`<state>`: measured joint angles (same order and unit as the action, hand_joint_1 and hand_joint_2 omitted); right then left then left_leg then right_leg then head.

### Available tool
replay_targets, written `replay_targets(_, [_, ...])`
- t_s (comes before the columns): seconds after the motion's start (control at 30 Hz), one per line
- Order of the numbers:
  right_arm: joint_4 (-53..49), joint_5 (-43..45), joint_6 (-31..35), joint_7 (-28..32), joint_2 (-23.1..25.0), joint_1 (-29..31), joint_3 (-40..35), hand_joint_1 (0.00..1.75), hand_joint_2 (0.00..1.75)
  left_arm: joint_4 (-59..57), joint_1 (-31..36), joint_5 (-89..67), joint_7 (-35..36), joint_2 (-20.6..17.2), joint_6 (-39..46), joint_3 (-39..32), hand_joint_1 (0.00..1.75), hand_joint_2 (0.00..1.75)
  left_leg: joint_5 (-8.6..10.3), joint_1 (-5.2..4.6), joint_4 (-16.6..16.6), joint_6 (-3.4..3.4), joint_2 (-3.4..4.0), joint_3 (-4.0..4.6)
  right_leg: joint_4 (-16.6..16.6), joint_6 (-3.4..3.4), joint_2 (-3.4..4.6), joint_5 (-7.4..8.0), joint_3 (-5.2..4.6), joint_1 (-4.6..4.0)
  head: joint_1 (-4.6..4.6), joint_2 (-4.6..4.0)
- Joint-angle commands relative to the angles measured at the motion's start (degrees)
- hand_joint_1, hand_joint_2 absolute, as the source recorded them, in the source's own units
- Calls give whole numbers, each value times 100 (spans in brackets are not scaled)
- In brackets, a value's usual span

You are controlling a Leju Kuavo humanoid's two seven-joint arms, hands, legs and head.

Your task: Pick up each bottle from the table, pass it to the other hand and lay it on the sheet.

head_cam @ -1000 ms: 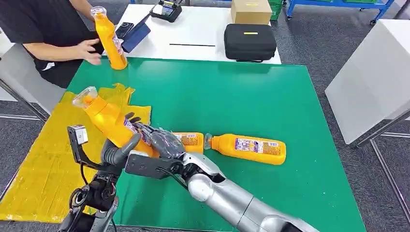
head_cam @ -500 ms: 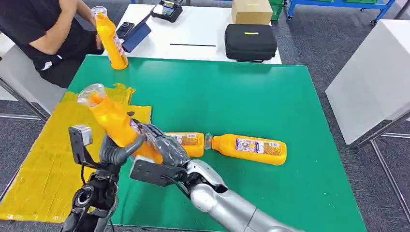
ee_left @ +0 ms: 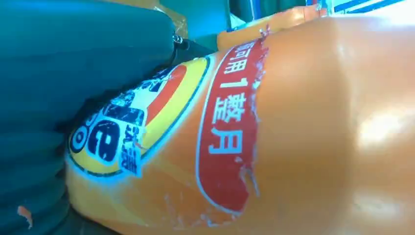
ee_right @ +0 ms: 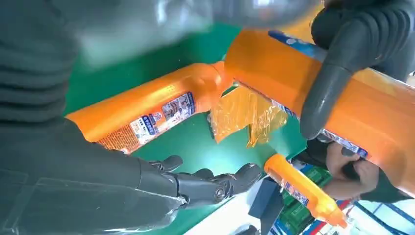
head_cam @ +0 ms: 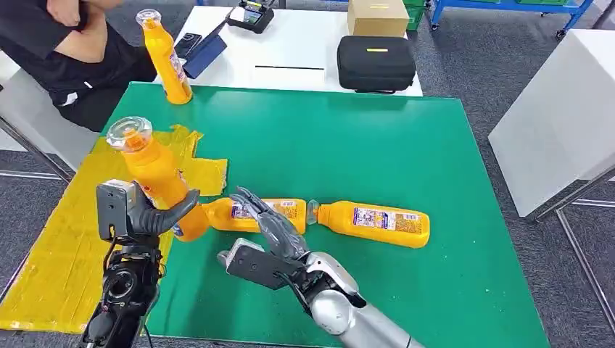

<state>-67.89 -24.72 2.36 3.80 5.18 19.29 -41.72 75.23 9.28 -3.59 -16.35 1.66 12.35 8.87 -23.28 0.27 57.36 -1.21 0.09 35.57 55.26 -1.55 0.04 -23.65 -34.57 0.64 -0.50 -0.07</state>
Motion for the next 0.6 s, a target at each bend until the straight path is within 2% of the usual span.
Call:
replay_targets(0.03, [-766, -354, -186, -355, -605, -203, 432, 0, 0, -1202, 497, -2734, 540, -457, 1104, -262, 175, 175, -8, -3, -9, 6, -14, -35, -5, 6, -15, -14, 37, 2, -2, 0])
replay_targets(0.1, [-798, -361, -343, -361, -659, -171, 486, 0, 0, -1671, 762, -3929, 792, -575, 1770, -214, 175, 175, -6, -1, -7, 7, -19, -31, -3, 8, -19, -14, 34, 1, -2, 0])
replay_targets(0.13, [-764, -355, -379, -350, -659, -151, 490, 0, 0, -1914, 899, -4279, 813, -602, 1943, -208, 175, 175, -2, -2, -6, 5, -14, -18, -2, 5, -14, -8, 20, 1, 0, 0])
replay_targets(0.17, [-667, -342, -460, -317, -656, -87, 424, 0, 0, -2321, 1113, -4971, 1165, -650, 2154, -91, 175, 175, 1, 0, -4, 5, -12, -10, -2, 5, -12, -4, 12, -1, 0, 0])
replay_targets(0.27, [-380, -279, -550, -194, -595, 76, 231, 0, 0, -3277, 1546, -6207, 1681, -664, 2483, 159, 175, 175, 0, -1, -9, 8, -23, -28, -3, 8, -23, -10, 31, 0, 2, 0])
replay_targets(0.43, [-115, -186, -551, -132, -496, 334, 58, 0, 0, -4348, 2121, -7313, 2249, -484, 2653, 370, 175, 175, -3, -3, -4, 6, -12, -30, 2, 5, -13, -9, 32, 4, -2, 0])
replay_targets(0.6, [32, -96, -591, -49, -497, 359, -10, 0, 0, -4502, 2113, -7461, 2369, -484, 2723, 340, 175, 175, -6, -1, -4, 6, -5, -32, 0, 5, -5, -10, 34, 1, -2, 0])
